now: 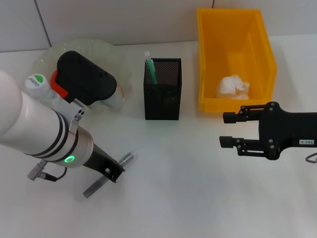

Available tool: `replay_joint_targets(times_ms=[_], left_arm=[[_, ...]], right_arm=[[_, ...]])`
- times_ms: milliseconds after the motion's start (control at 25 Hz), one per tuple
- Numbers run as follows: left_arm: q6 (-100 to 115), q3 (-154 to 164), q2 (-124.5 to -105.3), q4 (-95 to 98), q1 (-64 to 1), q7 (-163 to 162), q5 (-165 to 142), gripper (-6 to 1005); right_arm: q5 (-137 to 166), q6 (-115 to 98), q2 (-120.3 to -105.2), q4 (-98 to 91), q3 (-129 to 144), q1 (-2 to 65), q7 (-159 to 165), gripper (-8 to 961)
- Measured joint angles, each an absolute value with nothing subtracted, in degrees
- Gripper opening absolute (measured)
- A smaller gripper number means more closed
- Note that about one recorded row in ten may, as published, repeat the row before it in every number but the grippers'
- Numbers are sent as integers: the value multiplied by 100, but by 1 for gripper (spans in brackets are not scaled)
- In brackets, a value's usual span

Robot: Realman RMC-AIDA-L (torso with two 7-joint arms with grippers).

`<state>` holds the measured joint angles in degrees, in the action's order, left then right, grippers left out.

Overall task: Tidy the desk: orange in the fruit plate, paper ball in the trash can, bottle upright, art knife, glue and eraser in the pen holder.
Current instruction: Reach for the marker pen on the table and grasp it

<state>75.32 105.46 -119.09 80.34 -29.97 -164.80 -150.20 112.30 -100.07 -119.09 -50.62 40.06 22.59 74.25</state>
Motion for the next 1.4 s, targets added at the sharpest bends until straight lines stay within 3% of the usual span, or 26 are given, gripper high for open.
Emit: replay_joint_targets(times_ms=[880, 1400], left_arm=[[7668, 10529, -11891, 8200, -2935, -16428, -15020, 89], [7701, 10560, -11892, 8299, -2935, -16311, -15020, 13]], right_arm=[[11188, -9838, -11900, -5063, 3973, 2239, 7426, 573], [11196, -9826, -11907, -5063, 3997, 2212, 7426, 574]])
